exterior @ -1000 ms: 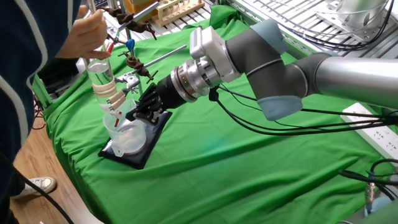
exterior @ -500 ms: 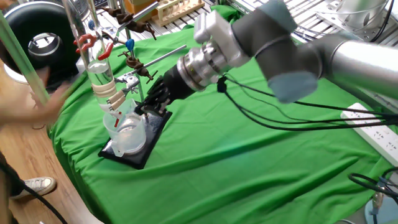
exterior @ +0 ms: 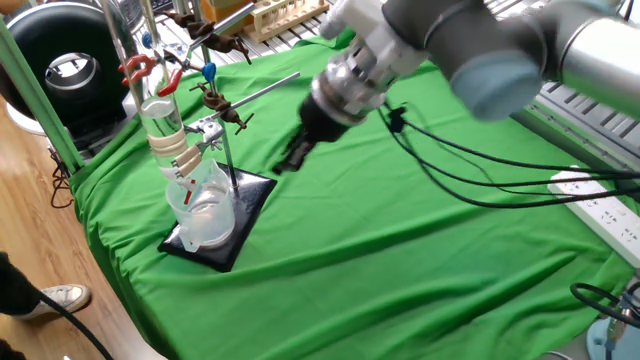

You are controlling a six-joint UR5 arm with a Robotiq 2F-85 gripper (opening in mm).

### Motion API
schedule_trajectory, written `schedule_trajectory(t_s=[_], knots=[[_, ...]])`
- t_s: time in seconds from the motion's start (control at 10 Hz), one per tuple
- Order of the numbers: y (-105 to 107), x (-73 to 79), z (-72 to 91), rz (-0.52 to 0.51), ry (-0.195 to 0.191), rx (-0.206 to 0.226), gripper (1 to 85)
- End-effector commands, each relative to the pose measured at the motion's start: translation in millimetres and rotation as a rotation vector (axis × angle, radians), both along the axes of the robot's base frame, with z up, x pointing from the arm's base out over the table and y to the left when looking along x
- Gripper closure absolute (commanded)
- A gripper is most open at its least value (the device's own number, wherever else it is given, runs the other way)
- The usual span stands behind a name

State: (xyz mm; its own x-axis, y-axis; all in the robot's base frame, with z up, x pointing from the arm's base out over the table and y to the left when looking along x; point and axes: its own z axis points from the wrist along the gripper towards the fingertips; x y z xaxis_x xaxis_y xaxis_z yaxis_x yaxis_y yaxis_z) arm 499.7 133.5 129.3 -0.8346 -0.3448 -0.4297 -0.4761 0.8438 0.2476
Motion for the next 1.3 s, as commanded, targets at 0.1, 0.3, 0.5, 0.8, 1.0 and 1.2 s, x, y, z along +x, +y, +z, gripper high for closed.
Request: schedule_trajectory(t_s=[0.1,0.3,0.5,0.8,1.0,1.2], knots=[[-79.1,-76.2,-2.0,-0.243,0.354,-0.204,84.3],[-96.6,-98.8,3.9,-0.319,0.483,-0.303,84.3],[-116.3,-94.5,20.0,-0.374,0.492,-0.419,84.3],[-100.9,-54.3,33.5,-0.402,0.364,-0.373,84.3],[-93.7,-45.5,33.0,-0.423,0.347,-0.331,84.3],[-94.6,-39.3,35.7,-0.433,0.332,-0.301,84.3]])
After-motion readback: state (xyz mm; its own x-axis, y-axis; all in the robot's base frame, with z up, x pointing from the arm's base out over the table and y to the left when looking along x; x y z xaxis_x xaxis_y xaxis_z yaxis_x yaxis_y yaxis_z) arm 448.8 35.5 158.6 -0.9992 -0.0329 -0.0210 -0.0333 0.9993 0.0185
